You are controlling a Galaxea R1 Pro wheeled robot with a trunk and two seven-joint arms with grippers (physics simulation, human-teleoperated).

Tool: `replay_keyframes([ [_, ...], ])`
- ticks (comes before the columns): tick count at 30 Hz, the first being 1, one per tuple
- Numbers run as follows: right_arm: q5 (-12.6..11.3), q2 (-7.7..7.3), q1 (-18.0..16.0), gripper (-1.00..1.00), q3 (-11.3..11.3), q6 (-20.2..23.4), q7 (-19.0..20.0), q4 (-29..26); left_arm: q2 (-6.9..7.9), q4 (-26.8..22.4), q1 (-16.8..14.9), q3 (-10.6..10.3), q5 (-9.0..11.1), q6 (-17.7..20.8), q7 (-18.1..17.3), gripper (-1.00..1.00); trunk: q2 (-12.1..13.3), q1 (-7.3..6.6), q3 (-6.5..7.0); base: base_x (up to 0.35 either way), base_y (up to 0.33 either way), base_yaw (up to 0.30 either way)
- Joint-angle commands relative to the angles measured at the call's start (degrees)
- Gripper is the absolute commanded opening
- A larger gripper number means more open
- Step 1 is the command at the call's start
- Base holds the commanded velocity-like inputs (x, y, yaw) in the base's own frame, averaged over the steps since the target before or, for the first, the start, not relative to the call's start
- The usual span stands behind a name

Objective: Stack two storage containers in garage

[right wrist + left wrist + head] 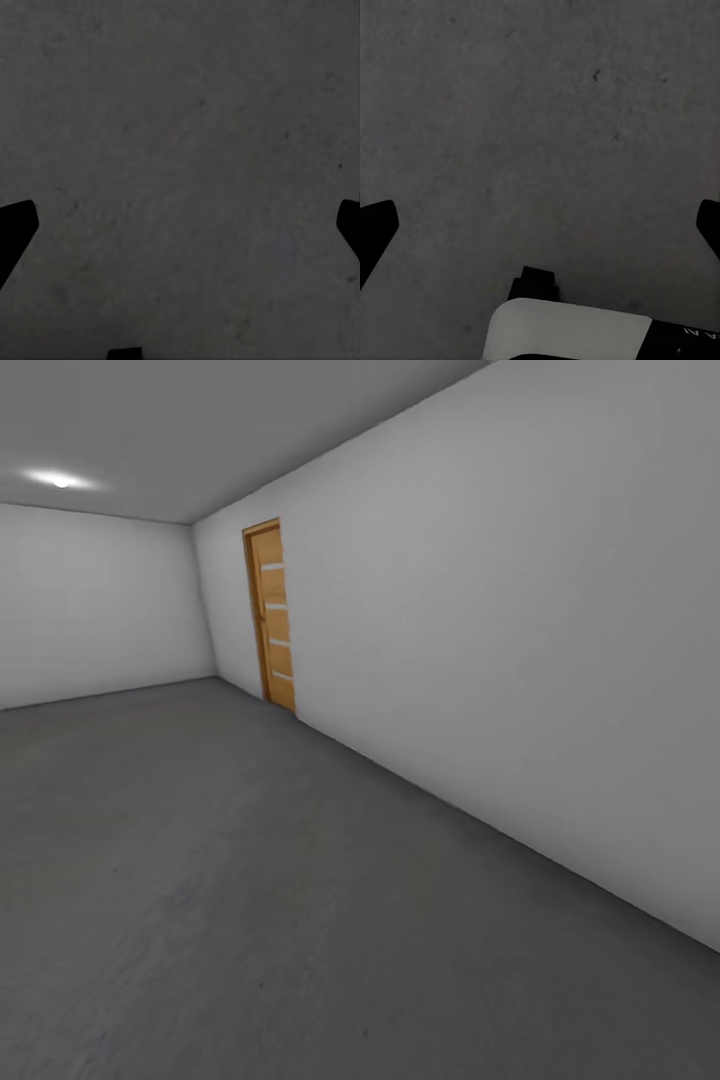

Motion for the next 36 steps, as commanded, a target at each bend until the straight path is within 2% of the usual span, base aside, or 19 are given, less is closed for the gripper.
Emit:
replay_keyframes([
  [1, -0.05, 0.00, -0.01, 1.00, -0.01, 0.15, 0.62, -0.07, -0.04, -0.20, 0.03, 0.18, -0.04, 0.40, 0.01, 1.00, -0.03, 0.04, -0.05, 0.328, 0.000, 0.300],
  [9, -0.01, 0.00, -0.01, 1.00, -0.07, 0.15, 3.46, 0.78, -0.02, -0.20, 0.03, 0.28, -0.04, 0.35, -0.02, 1.00, -0.03, 0.04, -0.05, 0.328, 0.000, 0.300],
  [32, 0.00, 0.00, -0.01, 1.00, -0.08, 0.06, 3.65, 1.07, -0.01, -0.20, 0.03, 0.39, -0.04, -0.58, -0.04, 1.00, -0.03, 0.04, -0.05, 0.328, 0.000, 0.298],
  [36, 0.07, 0.00, -0.01, 1.00, -0.08, 0.06, 3.65, 1.08, -0.01, -0.20, 0.03, 0.39, -0.04, -0.57, -0.01, 1.00, -0.03, 0.04, -0.05, 0.328, 0.000, 0.154],
])
